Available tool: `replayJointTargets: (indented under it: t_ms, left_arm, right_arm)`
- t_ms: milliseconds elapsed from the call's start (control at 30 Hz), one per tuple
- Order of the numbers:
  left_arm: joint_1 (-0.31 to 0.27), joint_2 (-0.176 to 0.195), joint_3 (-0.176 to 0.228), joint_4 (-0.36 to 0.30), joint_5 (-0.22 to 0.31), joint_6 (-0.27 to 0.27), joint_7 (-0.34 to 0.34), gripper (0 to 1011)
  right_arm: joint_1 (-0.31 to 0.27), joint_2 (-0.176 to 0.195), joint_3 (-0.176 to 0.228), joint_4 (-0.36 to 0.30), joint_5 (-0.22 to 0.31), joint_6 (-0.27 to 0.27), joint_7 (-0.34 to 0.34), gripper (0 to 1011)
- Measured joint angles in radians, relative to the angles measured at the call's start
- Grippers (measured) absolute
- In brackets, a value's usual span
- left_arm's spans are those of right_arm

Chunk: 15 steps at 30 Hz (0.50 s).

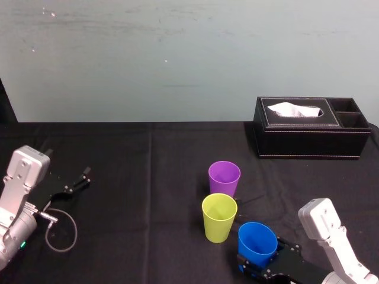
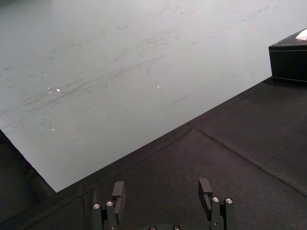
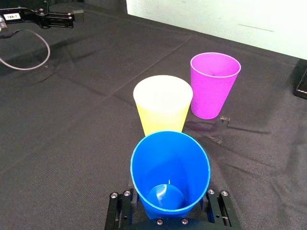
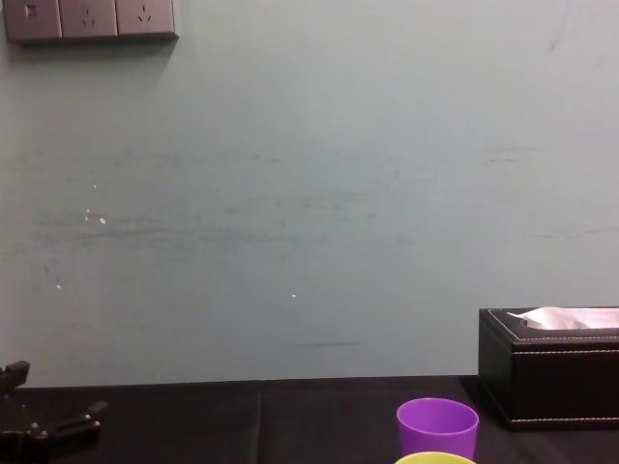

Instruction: Stack the three plastic cups sequentially using one hand.

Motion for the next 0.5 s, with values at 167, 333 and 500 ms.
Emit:
replayJointTargets:
  t_ms: [167, 333, 500]
  left_arm:
    - [0.000, 0.000, 0.000, 0.000, 0.000, 0.000, 0.000, 1000]
    - [0.000, 0.000, 0.000, 0.000, 0.000, 0.000, 0.000, 1000]
    - [0.000, 0.000, 0.000, 0.000, 0.000, 0.000, 0.000, 1000]
  right_arm:
    - [0.000, 0.000, 0.000, 0.000, 0.000, 0.000, 0.000, 707]
    - [0.000, 0.000, 0.005, -0.005, 0.004, -0.001, 0.004, 707]
    - [0.008, -0.001, 0.026, -0.031, 0.015, 0.008, 0.012, 707]
